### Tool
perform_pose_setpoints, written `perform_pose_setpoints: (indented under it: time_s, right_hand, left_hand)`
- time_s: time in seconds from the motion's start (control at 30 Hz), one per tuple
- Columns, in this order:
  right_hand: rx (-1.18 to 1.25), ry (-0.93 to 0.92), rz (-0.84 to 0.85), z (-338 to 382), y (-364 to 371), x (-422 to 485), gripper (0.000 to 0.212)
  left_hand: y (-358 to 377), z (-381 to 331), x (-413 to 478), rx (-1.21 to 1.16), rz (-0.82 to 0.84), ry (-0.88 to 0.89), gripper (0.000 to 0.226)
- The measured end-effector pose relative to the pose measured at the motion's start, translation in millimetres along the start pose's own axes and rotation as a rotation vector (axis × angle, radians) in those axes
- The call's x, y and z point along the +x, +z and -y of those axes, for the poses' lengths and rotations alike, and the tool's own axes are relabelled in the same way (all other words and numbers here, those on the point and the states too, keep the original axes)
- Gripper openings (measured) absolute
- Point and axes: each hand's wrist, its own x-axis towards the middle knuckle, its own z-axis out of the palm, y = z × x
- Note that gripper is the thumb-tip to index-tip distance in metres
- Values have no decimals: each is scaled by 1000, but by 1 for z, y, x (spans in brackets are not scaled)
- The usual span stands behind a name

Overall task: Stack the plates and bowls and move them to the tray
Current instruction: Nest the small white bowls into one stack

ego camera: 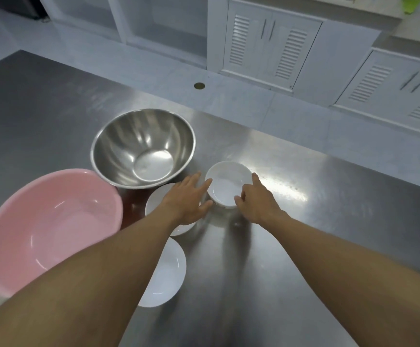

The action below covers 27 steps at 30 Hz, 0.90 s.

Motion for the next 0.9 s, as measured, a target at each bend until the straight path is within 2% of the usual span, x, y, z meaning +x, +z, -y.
perform_pose_setpoints:
  time_s: [0.07,0.17,0.27,0.33,0.5,0.73,0.9]
  right_hand:
    - [3,26,-16,-4,-1,-5,23]
    - [94,163,-39,-4,-4,-14,9]
    - [261,302,-89,-4,-2,-24,10]
    - [314,349,-127,-5,0,-31,30]
    - [403,292,-203,-3,-1,-46,43]
    - [454,151,-314,27,-19,-57,42]
    - [477,54,-313,60,-15,-61,42]
  left_hand:
    - [-1,-3,-2,7,6,10,72]
    - [-1,-8,-9,41,4,31,75]
    - [1,-10,-17,85,2,51,80]
    - [2,-10,-23,96,-4,56,84]
    - [-3,-7,-38,93,-13,62,101]
    - [-30,6,-62,118,-133,68,116]
    - [-40,23,-80,100,-164,48,119]
